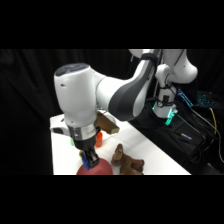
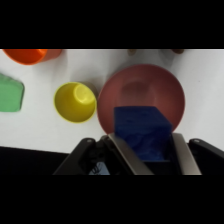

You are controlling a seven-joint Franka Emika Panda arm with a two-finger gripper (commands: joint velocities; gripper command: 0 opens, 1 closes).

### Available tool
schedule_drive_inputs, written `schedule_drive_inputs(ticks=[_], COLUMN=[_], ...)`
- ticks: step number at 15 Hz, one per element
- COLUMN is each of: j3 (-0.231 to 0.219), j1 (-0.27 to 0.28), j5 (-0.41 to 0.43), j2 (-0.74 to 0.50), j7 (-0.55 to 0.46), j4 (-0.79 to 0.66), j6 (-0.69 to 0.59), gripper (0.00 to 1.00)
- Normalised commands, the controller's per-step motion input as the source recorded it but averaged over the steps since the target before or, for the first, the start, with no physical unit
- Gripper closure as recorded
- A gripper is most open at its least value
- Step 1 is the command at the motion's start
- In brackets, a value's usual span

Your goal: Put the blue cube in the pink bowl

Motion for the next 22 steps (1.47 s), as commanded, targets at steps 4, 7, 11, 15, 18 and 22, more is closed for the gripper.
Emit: schedule_drive_inputs(ticks=[4,7,11,15,18,22], j3=[0.018,0.013,0.007,-0.03,-0.043,-0.076], j1=[-0.01,0.009,0.03,0.05,0.053,0.1], j5=[0.177,0.166,0.161,0.147,0.165,0.144], j2=[0.34,0.28,0.21,0.09,-0.06,-0.23], j7=[-0.22,-0.19,-0.17,-0.08,0.0,0.1], j4=[0.4,0.39,0.33,0.21,0.09,-0.06], j6=[-0.09,-0.11,-0.12,-0.14,-0.16,-0.16], gripper=[0.75,0.75,0.25,0.0,0.0,0.0])
